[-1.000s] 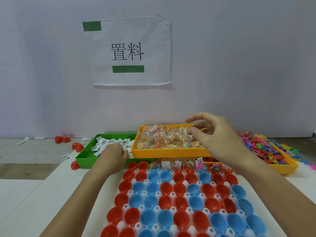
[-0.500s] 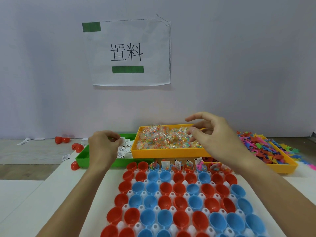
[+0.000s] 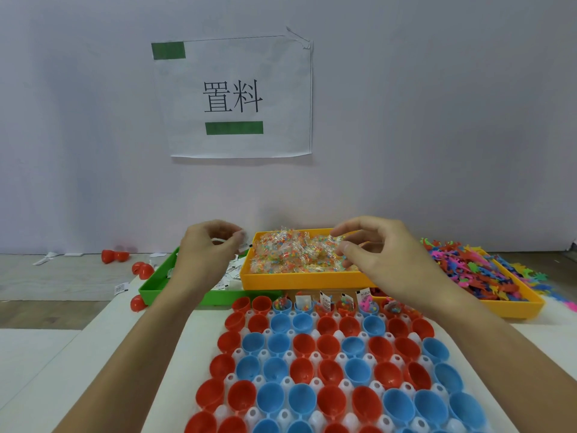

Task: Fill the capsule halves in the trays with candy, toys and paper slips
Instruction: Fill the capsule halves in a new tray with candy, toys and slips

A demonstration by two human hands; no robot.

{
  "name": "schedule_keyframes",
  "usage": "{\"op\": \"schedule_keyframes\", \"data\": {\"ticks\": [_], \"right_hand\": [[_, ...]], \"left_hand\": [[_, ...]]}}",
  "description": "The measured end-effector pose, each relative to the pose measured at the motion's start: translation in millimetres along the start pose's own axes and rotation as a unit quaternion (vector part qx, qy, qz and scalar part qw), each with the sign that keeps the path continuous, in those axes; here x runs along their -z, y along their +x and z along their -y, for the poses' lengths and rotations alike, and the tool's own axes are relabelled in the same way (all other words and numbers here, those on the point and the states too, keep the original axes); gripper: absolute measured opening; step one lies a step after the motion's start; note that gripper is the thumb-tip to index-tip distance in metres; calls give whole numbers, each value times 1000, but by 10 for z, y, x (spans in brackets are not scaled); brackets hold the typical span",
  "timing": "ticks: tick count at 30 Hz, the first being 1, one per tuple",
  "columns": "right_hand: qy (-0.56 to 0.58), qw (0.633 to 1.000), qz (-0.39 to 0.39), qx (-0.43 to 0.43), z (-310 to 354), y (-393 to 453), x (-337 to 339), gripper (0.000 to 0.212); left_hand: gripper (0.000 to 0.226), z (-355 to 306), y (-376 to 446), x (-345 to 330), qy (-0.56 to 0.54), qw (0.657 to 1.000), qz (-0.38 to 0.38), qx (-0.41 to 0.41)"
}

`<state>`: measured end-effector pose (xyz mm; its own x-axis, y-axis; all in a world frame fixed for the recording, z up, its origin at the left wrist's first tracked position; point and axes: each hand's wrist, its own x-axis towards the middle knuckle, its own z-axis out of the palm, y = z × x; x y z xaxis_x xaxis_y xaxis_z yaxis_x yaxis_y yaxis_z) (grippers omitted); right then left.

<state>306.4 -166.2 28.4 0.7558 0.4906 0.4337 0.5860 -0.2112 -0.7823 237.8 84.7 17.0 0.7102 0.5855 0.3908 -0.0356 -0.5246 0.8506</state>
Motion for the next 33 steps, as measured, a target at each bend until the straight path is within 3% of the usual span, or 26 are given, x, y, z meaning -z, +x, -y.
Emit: {"op": "schedule_keyframes", "data": {"ticks": [5, 12, 33], "right_hand": [[7, 1000, 8, 0, 9, -2, -14, 16], [3, 1000, 12, 3, -7, -7, 6, 16], [-22, 1000, 8, 10, -38, 10, 38, 15]], "left_hand": [[7, -232, -107, -52, 38, 983, 176, -37], [11, -214, -201, -182, 169, 945, 277, -39], [12, -148, -255, -314, 252, 926, 277, -47]]}}
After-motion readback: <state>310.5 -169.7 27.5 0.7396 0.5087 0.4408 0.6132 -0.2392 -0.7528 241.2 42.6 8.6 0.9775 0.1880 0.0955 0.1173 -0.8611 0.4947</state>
